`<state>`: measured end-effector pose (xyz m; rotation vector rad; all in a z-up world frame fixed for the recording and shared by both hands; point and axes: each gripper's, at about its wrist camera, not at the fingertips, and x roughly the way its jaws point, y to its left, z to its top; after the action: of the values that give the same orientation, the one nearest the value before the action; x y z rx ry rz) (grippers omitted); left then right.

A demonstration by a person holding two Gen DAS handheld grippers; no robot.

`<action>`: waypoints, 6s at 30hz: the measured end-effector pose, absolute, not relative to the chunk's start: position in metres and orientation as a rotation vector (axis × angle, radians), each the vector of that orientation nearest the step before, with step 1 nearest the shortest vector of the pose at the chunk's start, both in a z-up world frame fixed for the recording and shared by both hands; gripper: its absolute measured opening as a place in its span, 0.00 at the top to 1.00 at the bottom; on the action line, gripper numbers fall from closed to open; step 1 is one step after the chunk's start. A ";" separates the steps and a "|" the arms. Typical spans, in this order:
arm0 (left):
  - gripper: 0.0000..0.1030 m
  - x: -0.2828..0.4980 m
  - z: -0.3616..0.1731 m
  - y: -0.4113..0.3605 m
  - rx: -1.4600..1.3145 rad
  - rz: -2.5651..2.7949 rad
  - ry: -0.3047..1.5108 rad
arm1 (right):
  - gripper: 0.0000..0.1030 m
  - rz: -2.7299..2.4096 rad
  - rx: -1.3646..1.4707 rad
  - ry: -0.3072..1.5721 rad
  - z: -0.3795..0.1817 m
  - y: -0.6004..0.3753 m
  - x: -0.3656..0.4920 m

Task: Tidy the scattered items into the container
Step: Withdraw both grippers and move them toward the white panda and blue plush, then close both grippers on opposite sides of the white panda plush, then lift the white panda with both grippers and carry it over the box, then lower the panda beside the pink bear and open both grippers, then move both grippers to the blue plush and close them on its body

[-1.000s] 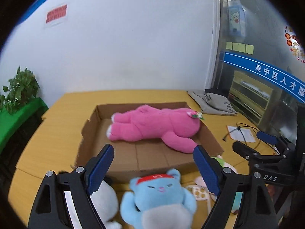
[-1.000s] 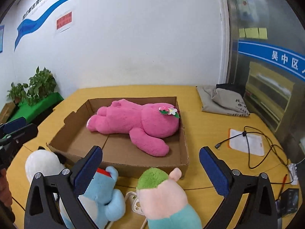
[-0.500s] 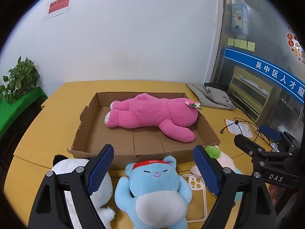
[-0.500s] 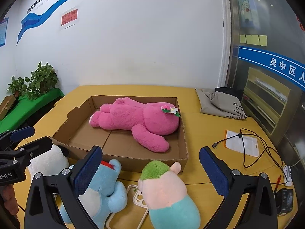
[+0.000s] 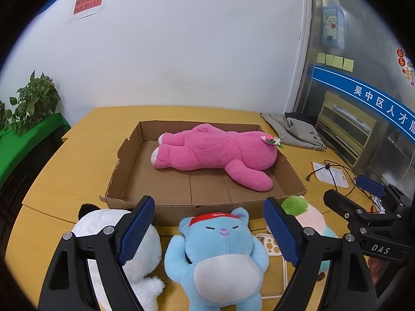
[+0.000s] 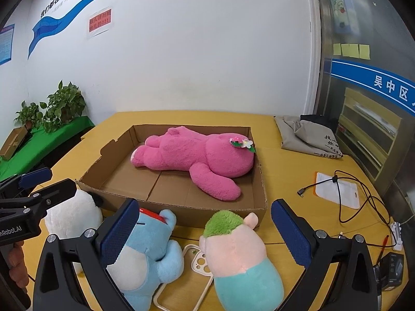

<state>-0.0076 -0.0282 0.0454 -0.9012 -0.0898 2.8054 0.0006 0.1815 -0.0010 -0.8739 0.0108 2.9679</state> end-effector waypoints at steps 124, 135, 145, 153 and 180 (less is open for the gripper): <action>0.24 -0.091 0.030 -0.093 -1.079 2.703 -0.100 | 0.00 3.040 -1.098 -0.011 -0.038 0.138 -0.061; 0.24 -0.031 0.015 -0.023 -1.009 2.619 -0.055 | 0.00 2.967 -0.971 -0.054 -0.019 0.173 -0.019; 0.24 -0.024 0.012 -0.017 -1.012 2.568 -0.068 | 0.00 2.954 -0.955 -0.054 -0.018 0.177 -0.011; 0.23 -0.026 0.002 -0.022 -1.054 2.543 -0.099 | 0.00 2.961 -0.950 -0.039 -0.019 0.176 -0.013; 0.24 -0.078 -0.055 -0.043 -1.288 2.299 -0.119 | 0.00 3.301 -1.023 -0.379 -0.061 0.126 0.015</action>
<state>-0.0776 -0.0432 -0.0548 -1.2881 -0.1190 2.2988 0.0151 0.1258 -0.0607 -1.0231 -0.3793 3.3014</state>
